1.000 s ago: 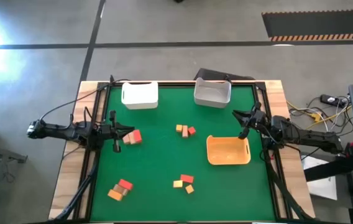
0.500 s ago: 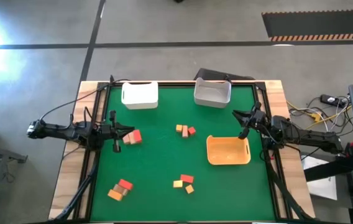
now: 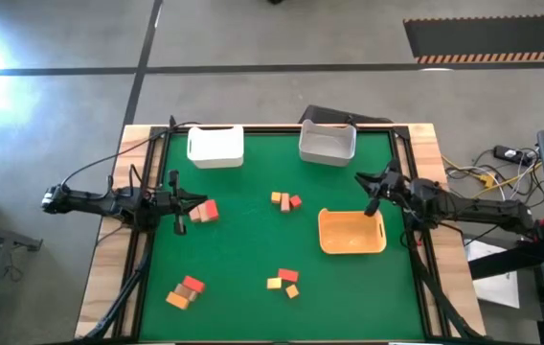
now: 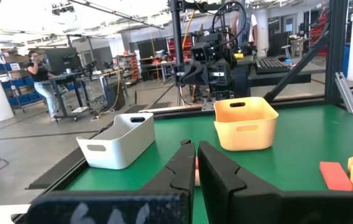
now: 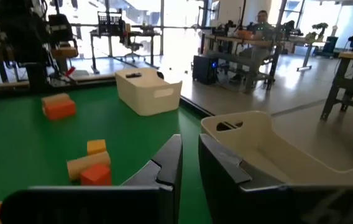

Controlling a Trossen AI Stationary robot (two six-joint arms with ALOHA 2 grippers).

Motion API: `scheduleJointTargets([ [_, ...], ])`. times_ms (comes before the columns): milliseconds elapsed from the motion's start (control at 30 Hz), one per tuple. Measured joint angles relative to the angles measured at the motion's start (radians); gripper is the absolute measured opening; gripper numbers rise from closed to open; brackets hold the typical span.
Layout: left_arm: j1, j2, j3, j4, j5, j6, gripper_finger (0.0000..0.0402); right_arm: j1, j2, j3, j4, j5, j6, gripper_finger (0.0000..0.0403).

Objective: Sort & place blocks by color
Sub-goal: Put the yellow block into the gray bin

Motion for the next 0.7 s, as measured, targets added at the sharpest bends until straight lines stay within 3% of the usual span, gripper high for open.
scheduleJointTargets([
  [700,0.0,0.0,0.0,0.0,0.0,0.0,0.0004,0.0,0.063,0.0,0.006,-0.001,0.0,0.0043],
])
